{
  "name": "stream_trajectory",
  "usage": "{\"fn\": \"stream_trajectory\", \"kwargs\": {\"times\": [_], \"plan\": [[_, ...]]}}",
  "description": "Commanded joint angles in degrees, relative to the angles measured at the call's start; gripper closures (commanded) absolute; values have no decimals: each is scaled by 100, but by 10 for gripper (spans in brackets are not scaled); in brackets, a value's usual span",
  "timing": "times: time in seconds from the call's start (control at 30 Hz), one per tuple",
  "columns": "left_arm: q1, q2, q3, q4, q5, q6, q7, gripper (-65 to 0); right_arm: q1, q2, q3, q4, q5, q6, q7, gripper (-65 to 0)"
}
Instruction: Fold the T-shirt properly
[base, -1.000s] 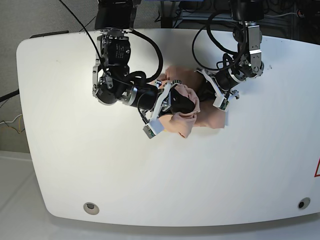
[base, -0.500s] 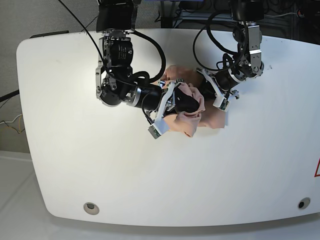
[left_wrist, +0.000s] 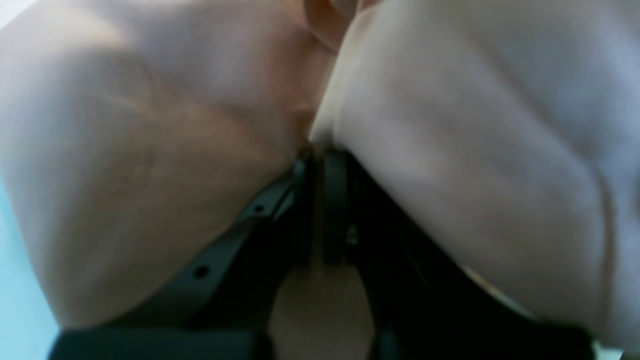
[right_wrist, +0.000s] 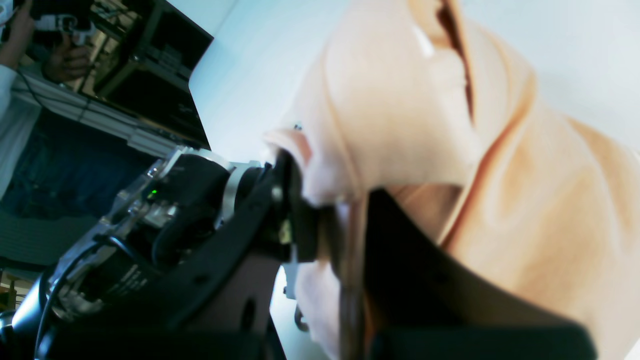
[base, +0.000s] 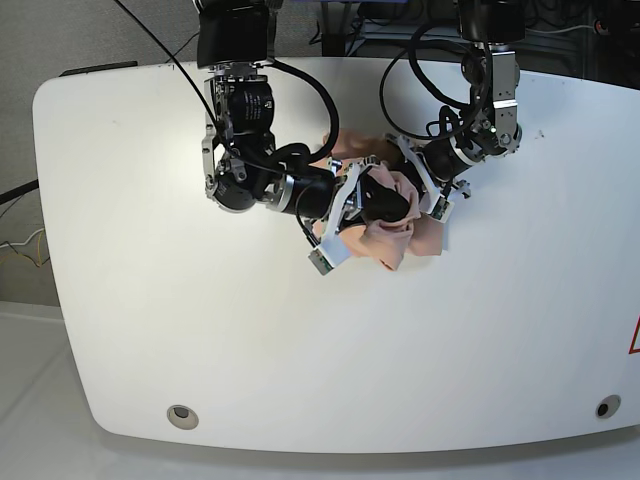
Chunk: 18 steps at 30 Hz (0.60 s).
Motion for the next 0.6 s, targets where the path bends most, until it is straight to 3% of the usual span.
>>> {"fn": "stream_trajectory", "kwargs": {"times": [0.0, 0.43, 0.5, 0.57], "plan": [[95, 3, 35, -59, 521, 58, 654, -32, 102, -42, -20, 83, 143, 41, 162, 0], [95, 3, 18, -42, 521, 58, 663, -32, 164, -42, -20, -216, 134, 32, 179, -4], [95, 3, 18, -42, 521, 58, 671, -32, 181, -42, -20, -242, 134, 41, 179, -30], [95, 3, 18, -42, 521, 58, 671, -32, 181, -42, -20, -242, 134, 41, 179, -97]]}}
